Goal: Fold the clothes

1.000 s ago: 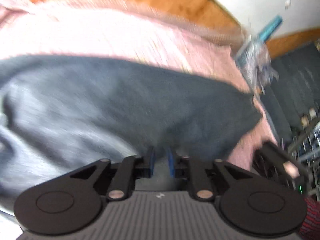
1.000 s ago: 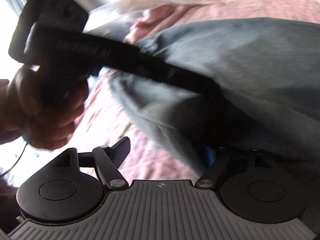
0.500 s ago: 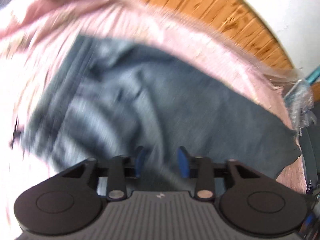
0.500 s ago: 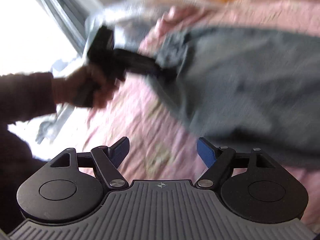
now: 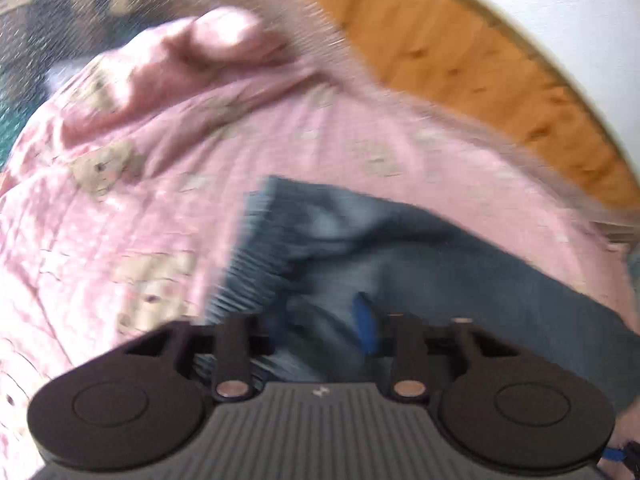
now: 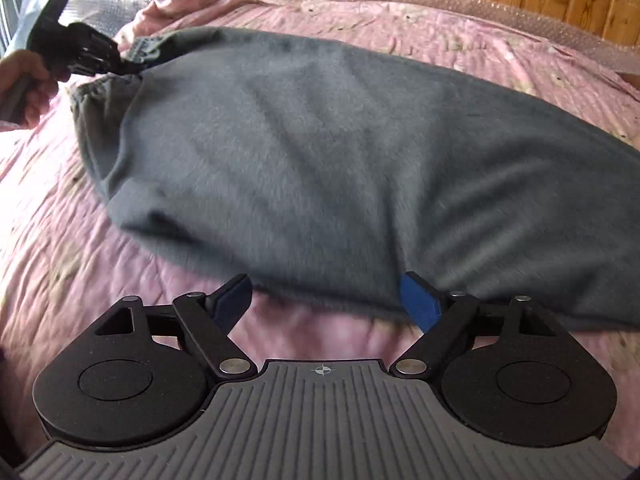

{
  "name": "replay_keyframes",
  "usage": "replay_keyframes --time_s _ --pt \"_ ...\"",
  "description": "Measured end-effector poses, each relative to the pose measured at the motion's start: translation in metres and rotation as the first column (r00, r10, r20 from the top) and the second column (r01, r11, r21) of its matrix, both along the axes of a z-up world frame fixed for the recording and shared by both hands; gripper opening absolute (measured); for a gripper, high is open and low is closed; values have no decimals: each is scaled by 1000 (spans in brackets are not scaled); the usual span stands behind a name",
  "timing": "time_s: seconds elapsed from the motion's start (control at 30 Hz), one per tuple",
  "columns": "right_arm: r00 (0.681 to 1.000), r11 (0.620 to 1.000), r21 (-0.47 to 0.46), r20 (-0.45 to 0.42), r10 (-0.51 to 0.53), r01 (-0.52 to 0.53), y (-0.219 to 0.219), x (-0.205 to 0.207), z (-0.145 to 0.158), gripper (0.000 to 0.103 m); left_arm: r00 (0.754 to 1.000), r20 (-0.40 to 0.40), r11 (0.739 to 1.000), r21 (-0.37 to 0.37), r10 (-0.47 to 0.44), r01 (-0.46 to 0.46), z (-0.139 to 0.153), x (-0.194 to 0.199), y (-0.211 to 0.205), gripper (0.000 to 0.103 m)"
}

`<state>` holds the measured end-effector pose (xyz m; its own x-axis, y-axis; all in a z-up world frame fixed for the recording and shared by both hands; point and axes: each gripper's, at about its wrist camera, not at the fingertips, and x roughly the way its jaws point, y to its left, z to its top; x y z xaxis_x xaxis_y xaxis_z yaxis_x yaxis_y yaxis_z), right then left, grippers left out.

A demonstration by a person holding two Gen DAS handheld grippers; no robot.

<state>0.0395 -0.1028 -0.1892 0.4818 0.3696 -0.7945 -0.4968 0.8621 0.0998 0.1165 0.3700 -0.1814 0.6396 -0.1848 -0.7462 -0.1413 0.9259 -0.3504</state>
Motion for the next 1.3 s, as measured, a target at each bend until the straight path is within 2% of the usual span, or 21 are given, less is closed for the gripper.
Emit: replay_keyframes --time_s 0.03,0.1,0.17,0.23,0.3,0.37,0.4,0.47,0.5,0.57,0.63,0.73,0.83,0.93,1.03,1.07,1.1,1.17,1.2,1.3 --pt "999 999 35 8 -39 38 -11 0 10 77 999 29 999 -16 -45 45 6 -10 -12 55" --pt "990 989 72 48 -136 132 -34 8 26 77 988 37 988 -44 -147 148 7 -25 -36 56" --pt "970 973 50 77 -229 226 -57 27 30 76 980 -10 980 -4 -198 198 -5 -35 -56 56" --pt "948 951 6 81 -308 308 -83 51 24 71 982 -121 982 108 -145 158 -32 -37 -65 54" --pt "928 928 -44 70 -366 370 -109 74 12 63 992 -106 979 179 -75 93 -38 -46 -64 44" --pt "923 918 -96 29 -383 384 -136 94 -7 62 988 -155 969 245 20 19 -32 -52 -66 39" --pt "929 924 -100 13 -371 370 -148 100 -11 64 982 -177 960 279 68 -16 -29 -54 -67 39" --pt "951 949 -73 -9 -309 307 -168 106 -8 61 978 -174 969 238 111 -68 -16 -71 -73 44" --pt "958 956 -72 -1 -285 285 -177 108 -1 59 976 -172 972 216 133 -94 -10 -79 -75 50" --pt "968 968 -45 62 -245 248 -199 107 19 59 970 -183 979 156 159 -131 0 -96 -86 53" --pt "967 974 -46 134 -215 223 -227 115 35 61 956 -222 976 147 192 -162 8 -118 -104 53" --pt "966 976 -111 200 -166 190 -270 150 41 61 932 -264 962 185 247 -202 18 -155 -139 53" --pt "969 972 -180 221 -110 151 -302 201 32 60 894 -306 943 163 329 -291 20 -195 -168 54" --pt "979 966 -251 201 -16 68 -323 248 13 60 847 -349 916 152 400 -370 23 -230 -195 54" --pt "987 954 -287 107 121 -85 -330 270 -5 59 828 -361 903 169 429 -394 31 -246 -222 54" --pt "983 946 -293 71 168 -140 -332 276 -11 56 828 -354 900 179 435 -397 36 -248 -230 54" --pt "978 940 -286 44 205 -184 -334 279 -14 44 827 -347 897 189 441 -399 40 -250 -237 54" --pt "975 946 -247 10 221 -212 -336 286 -8 6 825 -331 888 210 458 -409 49 -254 -250 54" --pt "978 952 -235 20 208 -198 -339 287 -4 0 823 -322 882 222 469 -415 53 -256 -255 54" --pt "988 979 -159 62 143 -131 -356 279 7 0 806 -317 865 210 500 -455 57 -254 -261 54"
